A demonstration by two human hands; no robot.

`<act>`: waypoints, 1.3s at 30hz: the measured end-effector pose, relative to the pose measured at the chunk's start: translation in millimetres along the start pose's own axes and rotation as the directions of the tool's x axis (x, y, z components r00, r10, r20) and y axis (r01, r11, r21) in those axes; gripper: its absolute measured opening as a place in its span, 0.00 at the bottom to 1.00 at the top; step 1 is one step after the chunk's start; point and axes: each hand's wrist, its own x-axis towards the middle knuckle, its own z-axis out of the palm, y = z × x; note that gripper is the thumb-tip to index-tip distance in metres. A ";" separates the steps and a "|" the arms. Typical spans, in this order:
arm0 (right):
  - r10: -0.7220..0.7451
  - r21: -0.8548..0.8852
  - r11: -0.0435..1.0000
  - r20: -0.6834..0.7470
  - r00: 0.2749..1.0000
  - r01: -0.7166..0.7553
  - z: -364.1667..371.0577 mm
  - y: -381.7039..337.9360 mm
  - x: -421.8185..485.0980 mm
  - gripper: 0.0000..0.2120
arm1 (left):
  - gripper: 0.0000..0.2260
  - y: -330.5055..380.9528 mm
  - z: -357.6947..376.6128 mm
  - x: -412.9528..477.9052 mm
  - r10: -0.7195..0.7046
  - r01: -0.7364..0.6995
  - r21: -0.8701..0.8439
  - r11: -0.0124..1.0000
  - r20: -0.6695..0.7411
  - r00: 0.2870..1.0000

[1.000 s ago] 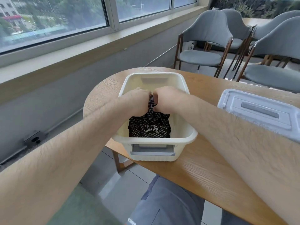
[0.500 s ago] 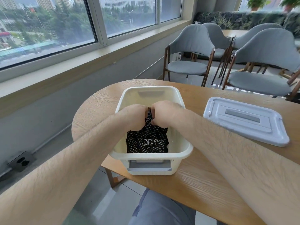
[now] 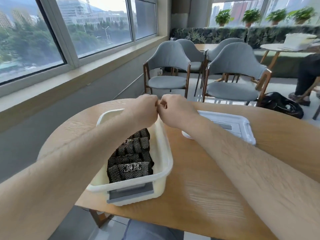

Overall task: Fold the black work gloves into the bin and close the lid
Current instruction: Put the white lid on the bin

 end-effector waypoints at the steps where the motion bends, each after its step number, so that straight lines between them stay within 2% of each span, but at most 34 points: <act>1: 0.035 -0.001 0.999 -0.017 0.999 -0.035 -8.8 13.7 -2.9 0.09 | 0.09 13.2 2.9 10.5 0.020 -0.020 -0.020 1.000 0.006 1.000; 4: 0.153 -0.016 0.988 -0.053 0.987 -0.154 -29.9 62.9 -13.1 0.10 | 0.09 62.5 23.5 40.3 0.120 -0.118 -0.039 0.992 0.059 0.991; 7: 0.297 0.000 0.955 -0.075 0.952 -0.298 -35.6 110.7 -22.6 0.10 | 0.09 101.5 45.4 58.7 0.145 -0.140 -0.042 0.989 0.156 0.977; 10: 0.409 -0.005 0.911 -0.091 0.908 -0.412 -36.0 151.1 -32.3 0.10 | 0.13 127.1 61.4 71.2 0.131 -0.143 0.011 0.990 0.339 0.932; 13: 0.488 -0.085 0.863 -0.113 0.865 -0.498 -32.0 179.6 -39.5 0.11 | 0.15 136.9 79.1 82.6 0.066 -0.103 0.046 0.994 0.502 0.863; 16: 0.574 -0.104 0.805 -0.115 0.811 -0.584 -23.9 205.2 -44.1 0.13 | 0.17 147.6 91.3 92.7 0.001 -0.026 0.034 0.999 0.583 0.813; 19: 0.669 -0.150 0.721 -0.104 0.736 -0.676 -14.6 228.8 -49.9 0.19 | 0.19 156.3 96.2 96.8 -0.052 -0.022 0.108 0.994 0.633 0.772; 21: 0.723 -0.157 0.669 -0.092 0.685 -0.727 -9.8 240.5 -53.3 0.26 | 0.19 158.5 98.0 99.2 -0.036 -0.055 0.119 0.991 0.649 0.760; 24: 0.785 -0.102 0.611 -0.050 0.618 -0.785 -4.8 253.7 -57.4 0.33 | 0.18 160.1 105.7 104.7 -0.046 0.005 0.065 0.998 0.640 0.767; 26: 0.783 -0.064 0.618 -0.039 0.621 -0.784 -1.8 257.4 -58.8 0.33 | 0.18 157.1 107.8 104.8 -0.092 0.093 0.033 0.995 0.641 0.762; 29: 0.766 0.009 0.642 -0.069 0.640 -0.767 0.1 259.0 -59.3 0.30 | 0.16 147.9 116.2 113.2 -0.071 0.164 -0.083 0.983 0.651 0.756; 33: 0.798 0.132 0.602 -0.129 0.588 -0.788 -2.7 261.3 -65.7 0.28 | 0.16 141.9 114.3 120.6 -0.186 0.315 -0.116 0.942 0.603 0.776; 36: 0.798 0.231 0.603 -0.165 0.580 -0.764 -11.5 254.1 -70.6 0.27 | 0.16 139.7 108.4 129.6 -0.151 0.187 -0.022 0.982 0.505 0.850; 38: 0.776 0.305 0.630 -0.200 0.599 -0.714 -23.4 243.1 -73.0 0.27 | 0.16 135.8 100.3 131.0 -0.182 0.222 -0.034 0.975 0.454 0.872; 39: 0.761 0.337 0.646 -0.218 0.611 -0.685 -29.8 236.5 -74.0 0.27 | 0.15 132.8 94.9 131.0 -0.161 0.192 -0.028 0.981 0.431 0.888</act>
